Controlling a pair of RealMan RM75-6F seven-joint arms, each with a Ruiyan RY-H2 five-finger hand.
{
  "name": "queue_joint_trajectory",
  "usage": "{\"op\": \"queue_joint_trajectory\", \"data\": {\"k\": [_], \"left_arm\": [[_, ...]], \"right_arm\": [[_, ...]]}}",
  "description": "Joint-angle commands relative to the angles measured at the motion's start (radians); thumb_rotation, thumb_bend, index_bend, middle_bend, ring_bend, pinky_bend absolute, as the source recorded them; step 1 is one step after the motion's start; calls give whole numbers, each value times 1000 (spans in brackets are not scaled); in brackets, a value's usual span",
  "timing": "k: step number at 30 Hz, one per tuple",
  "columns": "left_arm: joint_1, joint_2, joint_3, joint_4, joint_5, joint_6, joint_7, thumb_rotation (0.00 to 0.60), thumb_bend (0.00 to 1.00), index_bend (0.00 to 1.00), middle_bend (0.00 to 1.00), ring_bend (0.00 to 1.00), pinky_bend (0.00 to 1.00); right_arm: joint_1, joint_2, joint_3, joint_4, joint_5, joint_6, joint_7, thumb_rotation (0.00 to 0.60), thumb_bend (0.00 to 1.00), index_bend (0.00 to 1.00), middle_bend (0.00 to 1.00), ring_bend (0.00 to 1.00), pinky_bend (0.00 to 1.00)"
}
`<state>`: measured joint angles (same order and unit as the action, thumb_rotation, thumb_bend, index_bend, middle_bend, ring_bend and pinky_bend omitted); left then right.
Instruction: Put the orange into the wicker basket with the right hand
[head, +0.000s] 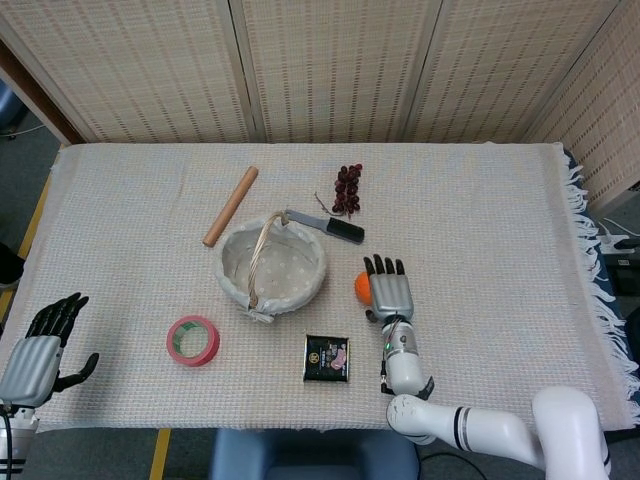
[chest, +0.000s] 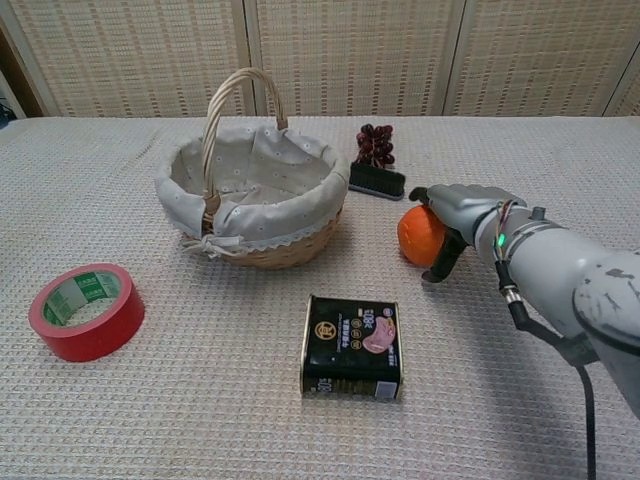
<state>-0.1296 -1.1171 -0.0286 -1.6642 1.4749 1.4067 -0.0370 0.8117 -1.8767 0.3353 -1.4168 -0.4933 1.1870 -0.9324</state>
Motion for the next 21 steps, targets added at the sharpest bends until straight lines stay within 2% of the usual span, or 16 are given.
{"op": "queue_joint_trajectory", "data": {"k": [1,3,4,6,7,8,10,14,21], "left_arm": [[0,0,1,-1,2,-1,0,600,346,0,0,0,65],[-1,1,1,-2,0,-2,0,600,345,0,0,0,65],[0,1,2,-2,0,-3,-1,600,345,0,0,0,65],[0,2,2,-4,-1,-3,-2,600,345,0,0,0,65],[0,2,2,-4,-1,-4,-3,600,345,0,0,0,65],[0,3,2,-4,-1,-4,-4,600,345,0,0,0,65],[0,3,3,-3,2,-1,-6,600,344,0,0,0,65],[0,3,3,-5,1,-3,-5,600,345,0,0,0,65],[-1,3,4,-9,-1,-6,0,600,345,0,0,0,65]], "right_arm": [[14,-35,2,47,-4,-14,32,600,140,0,0,0,50],[17,-50,3,68,-23,-20,58,600,140,22,21,17,129],[18,-55,1,75,-41,-19,72,600,142,39,74,69,206],[16,-67,-5,92,-91,-9,110,600,162,62,248,260,366],[13,-69,-6,94,-104,-3,122,600,181,73,378,412,463],[11,-70,-8,93,-115,3,129,600,192,83,466,517,528],[6,-60,-11,81,-135,17,132,600,198,98,551,621,586],[-9,-14,-1,13,-172,52,143,600,201,130,609,682,603],[-52,112,32,-186,-230,107,185,600,203,176,625,696,603]]}}
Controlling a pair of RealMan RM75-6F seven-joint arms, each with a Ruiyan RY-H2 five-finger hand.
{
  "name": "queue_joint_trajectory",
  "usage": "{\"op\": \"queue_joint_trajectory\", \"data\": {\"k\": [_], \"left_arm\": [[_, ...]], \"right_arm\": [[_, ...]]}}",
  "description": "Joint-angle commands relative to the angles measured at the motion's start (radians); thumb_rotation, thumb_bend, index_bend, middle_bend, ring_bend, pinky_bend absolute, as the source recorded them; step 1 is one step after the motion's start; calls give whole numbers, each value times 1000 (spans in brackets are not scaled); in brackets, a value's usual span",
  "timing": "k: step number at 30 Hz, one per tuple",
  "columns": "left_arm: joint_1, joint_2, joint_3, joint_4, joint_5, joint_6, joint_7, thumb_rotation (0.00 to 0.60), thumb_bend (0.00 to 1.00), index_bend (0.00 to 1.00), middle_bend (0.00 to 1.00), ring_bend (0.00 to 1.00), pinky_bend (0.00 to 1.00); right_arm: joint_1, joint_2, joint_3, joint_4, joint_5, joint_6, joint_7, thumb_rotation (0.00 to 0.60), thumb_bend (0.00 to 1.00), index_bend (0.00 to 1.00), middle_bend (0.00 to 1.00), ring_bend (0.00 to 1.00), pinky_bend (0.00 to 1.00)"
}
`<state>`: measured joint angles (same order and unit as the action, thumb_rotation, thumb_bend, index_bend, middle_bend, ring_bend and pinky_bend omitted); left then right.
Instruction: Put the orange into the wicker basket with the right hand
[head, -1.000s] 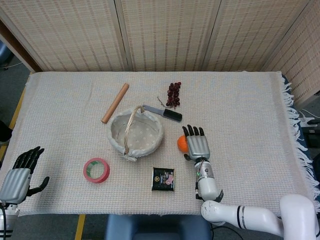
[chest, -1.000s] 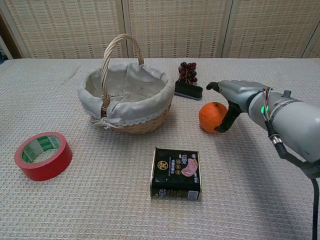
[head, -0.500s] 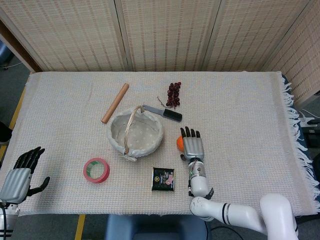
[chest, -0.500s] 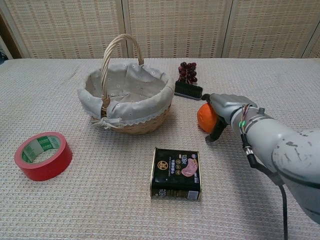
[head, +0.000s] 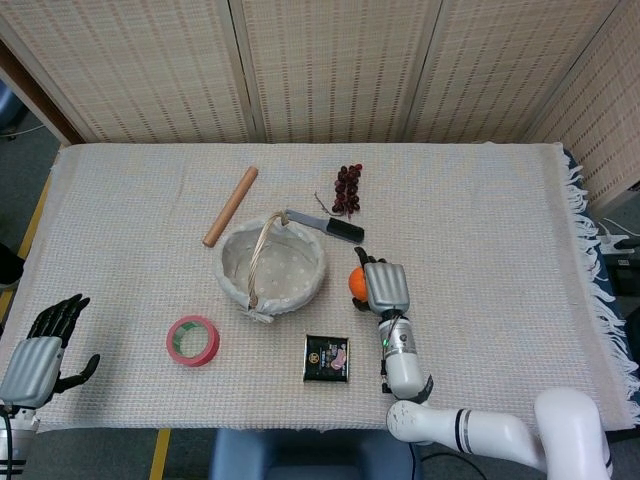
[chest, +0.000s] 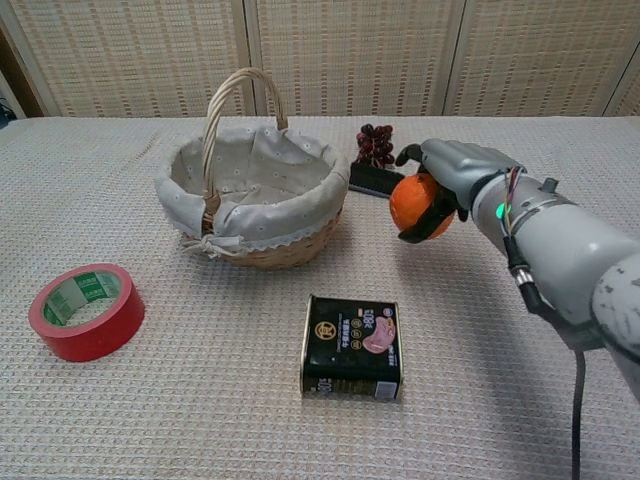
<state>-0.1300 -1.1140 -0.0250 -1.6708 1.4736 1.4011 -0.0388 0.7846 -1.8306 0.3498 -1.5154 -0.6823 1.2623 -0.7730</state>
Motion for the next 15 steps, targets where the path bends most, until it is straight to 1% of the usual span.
{"op": "queue_joint_trajectory", "data": {"k": [1,5,8,11,15], "left_arm": [[0,0,0,-4,0,-1,4,600,345,0,0,0,65],[0,1,1,-4,1,-1,3,600,346,0,0,0,65],[-1,0,1,-4,0,-1,5,600,345,0,0,0,65],[-1,-2,1,-3,0,-2,7,600,347,0,0,0,65],[0,0,0,-4,-2,0,1,600,347,0,0,0,65]], "right_arm": [[-25,79,18,-104,-57,36,28,600,203,182,625,696,603],[-8,113,21,-142,-115,50,10,600,203,209,625,692,603],[18,110,48,-169,-129,54,5,600,203,227,625,686,604],[52,86,73,-174,-131,61,-7,600,203,243,625,676,604],[101,28,103,-146,-98,65,-27,600,203,263,625,672,604]]}}
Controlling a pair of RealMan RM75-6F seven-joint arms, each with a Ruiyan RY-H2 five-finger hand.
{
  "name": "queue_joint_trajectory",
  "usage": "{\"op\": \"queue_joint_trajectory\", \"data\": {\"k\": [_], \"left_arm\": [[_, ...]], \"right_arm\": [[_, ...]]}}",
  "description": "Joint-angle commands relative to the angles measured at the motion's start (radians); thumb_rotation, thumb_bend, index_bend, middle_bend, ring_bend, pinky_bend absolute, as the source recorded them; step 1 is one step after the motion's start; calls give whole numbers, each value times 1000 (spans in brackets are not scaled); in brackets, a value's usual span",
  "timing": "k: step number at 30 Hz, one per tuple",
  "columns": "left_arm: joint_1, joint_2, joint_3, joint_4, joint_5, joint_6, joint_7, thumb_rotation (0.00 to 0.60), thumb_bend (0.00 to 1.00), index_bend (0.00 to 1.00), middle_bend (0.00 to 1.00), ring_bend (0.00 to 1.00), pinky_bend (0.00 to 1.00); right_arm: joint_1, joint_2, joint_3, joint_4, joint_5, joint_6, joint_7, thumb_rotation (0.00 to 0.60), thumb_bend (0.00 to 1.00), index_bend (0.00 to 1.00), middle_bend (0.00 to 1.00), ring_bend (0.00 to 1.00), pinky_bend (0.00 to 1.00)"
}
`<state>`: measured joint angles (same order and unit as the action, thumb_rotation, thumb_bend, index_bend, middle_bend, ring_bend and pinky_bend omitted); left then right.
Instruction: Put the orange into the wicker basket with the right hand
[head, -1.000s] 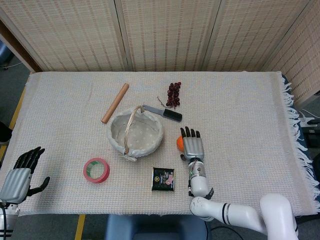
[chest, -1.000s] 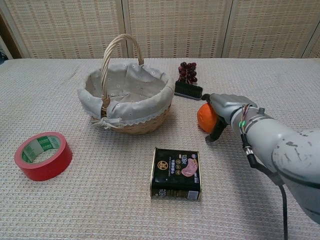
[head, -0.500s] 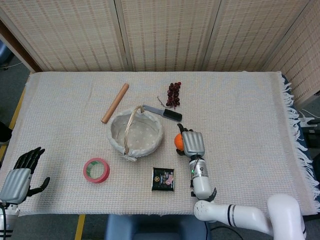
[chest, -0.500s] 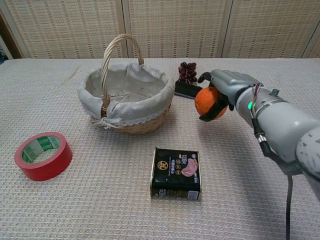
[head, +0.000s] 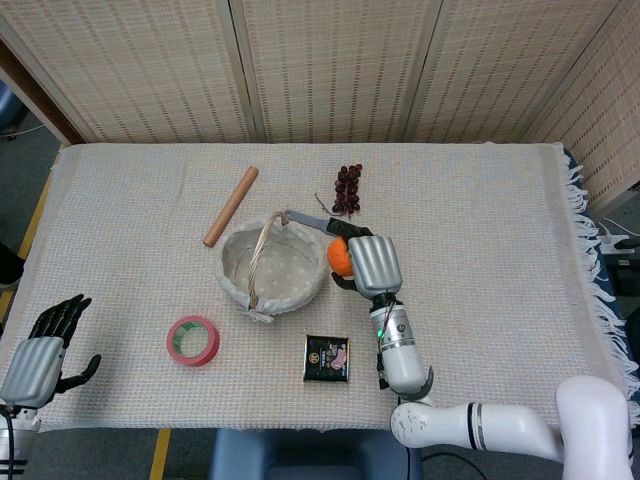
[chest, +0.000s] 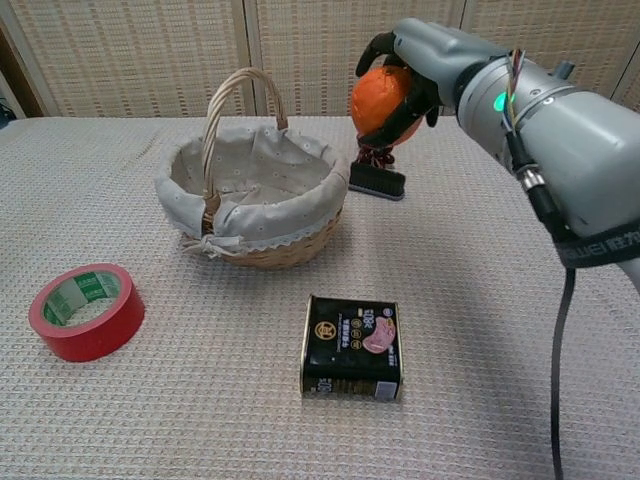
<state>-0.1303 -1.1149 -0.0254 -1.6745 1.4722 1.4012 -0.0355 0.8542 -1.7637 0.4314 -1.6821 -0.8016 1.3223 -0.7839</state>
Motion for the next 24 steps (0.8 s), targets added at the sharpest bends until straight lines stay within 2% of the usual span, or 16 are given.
{"op": "queue_joint_trajectory", "data": {"k": [1,7,15,24], "left_arm": [[0,1,0,-1,-1,-1,-3,600,347,0,0,0,65],[-1,4,1,-2,0,-4,-11,600,347,0,0,0,65],[0,9,2,-6,-5,-9,-24,600,348,0,0,0,65],[-1,9,3,-10,-5,-12,-27,600,348,0,0,0,65]], "right_arm": [[41,-53,25,31,27,6,-18,600,203,269,625,670,604],[92,-138,25,117,51,0,-23,600,200,298,625,658,603],[128,-227,35,256,42,-33,50,600,199,336,625,606,601],[146,-281,36,359,-18,-41,120,600,199,376,590,531,496]]}}
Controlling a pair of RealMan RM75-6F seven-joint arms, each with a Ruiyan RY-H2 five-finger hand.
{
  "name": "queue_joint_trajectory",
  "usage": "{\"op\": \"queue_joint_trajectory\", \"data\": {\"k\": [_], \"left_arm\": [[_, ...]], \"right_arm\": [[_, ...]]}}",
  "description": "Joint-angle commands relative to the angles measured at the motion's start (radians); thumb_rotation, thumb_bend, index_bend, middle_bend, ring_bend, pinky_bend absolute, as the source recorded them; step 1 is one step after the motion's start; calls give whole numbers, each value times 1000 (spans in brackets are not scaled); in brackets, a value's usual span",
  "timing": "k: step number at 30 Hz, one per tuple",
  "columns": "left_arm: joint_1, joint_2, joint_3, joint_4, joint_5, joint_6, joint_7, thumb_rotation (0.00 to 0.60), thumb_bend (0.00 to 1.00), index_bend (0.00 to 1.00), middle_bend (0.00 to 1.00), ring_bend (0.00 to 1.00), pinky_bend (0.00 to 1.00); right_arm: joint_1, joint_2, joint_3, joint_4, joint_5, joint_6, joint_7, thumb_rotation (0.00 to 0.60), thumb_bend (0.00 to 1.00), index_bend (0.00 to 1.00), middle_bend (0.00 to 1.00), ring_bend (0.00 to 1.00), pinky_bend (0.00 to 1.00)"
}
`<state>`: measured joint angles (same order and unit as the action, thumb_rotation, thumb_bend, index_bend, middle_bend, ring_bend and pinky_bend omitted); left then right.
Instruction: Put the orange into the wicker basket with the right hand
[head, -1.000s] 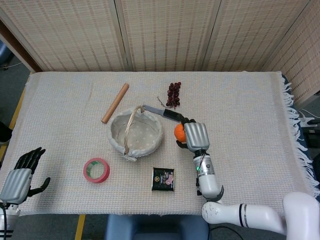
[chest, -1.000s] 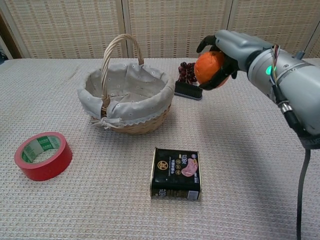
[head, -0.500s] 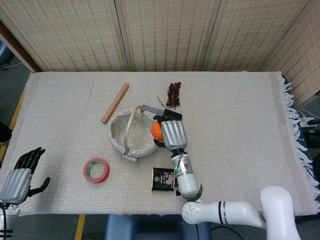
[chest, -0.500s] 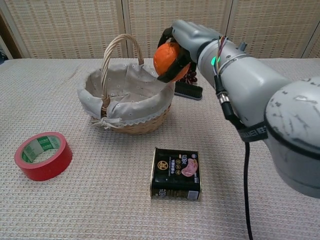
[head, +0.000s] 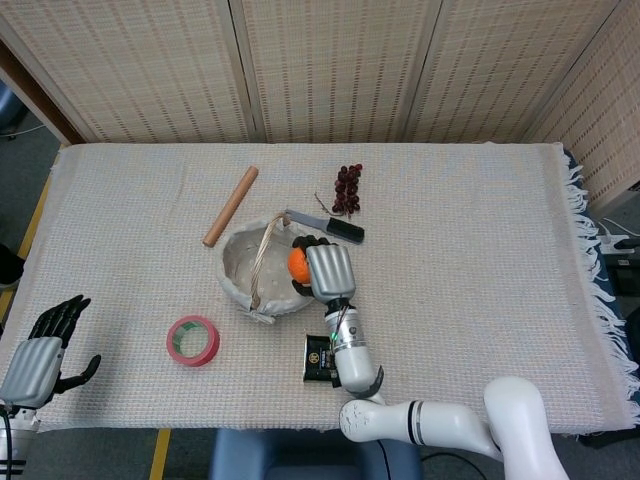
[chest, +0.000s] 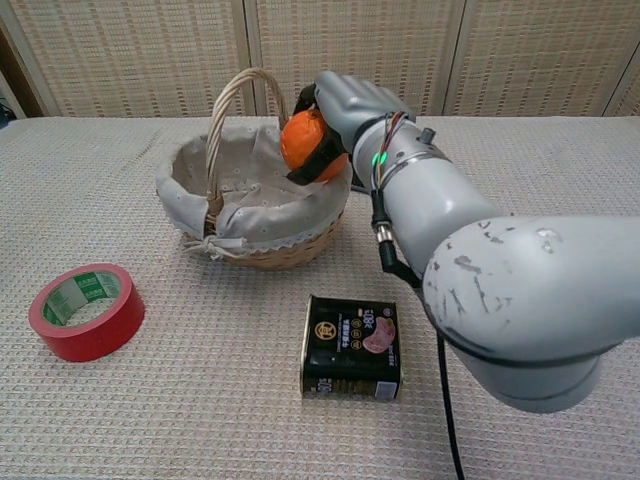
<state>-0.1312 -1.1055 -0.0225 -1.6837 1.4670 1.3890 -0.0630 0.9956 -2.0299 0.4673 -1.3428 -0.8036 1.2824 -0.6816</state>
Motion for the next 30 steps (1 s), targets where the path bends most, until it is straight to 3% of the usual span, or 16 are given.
{"op": "queue_joint_trajectory", "data": {"k": [1,3,5,8,13,23,30], "left_arm": [[0,0,0,-1,0,0,0,600,347,0,0,0,65],[0,0,0,-1,-1,0,1,600,346,0,0,0,65],[0,1,-1,-1,-2,-1,0,600,346,0,0,0,64],[-1,2,-1,-2,-5,-4,-2,600,346,0,0,0,65],[0,2,0,-2,-3,-3,1,600,347,0,0,0,64],[-1,3,0,-1,-4,-4,2,600,346,0,0,0,65],[0,5,1,-2,-5,-4,10,600,347,0,0,0,65]], "right_arm": [[5,-18,0,26,-19,-2,21,600,199,381,571,509,479],[5,-23,1,32,-23,-7,26,600,199,381,515,439,419],[3,-22,0,31,-23,-12,25,600,199,307,428,340,341],[0,-18,0,22,-16,-21,14,600,184,46,229,137,222],[-6,-10,5,8,-31,-20,26,600,125,0,91,15,145],[-35,33,-1,-61,-35,-14,16,600,87,0,49,0,120],[-152,218,-108,-319,-39,45,-80,600,87,0,27,0,90]]}}
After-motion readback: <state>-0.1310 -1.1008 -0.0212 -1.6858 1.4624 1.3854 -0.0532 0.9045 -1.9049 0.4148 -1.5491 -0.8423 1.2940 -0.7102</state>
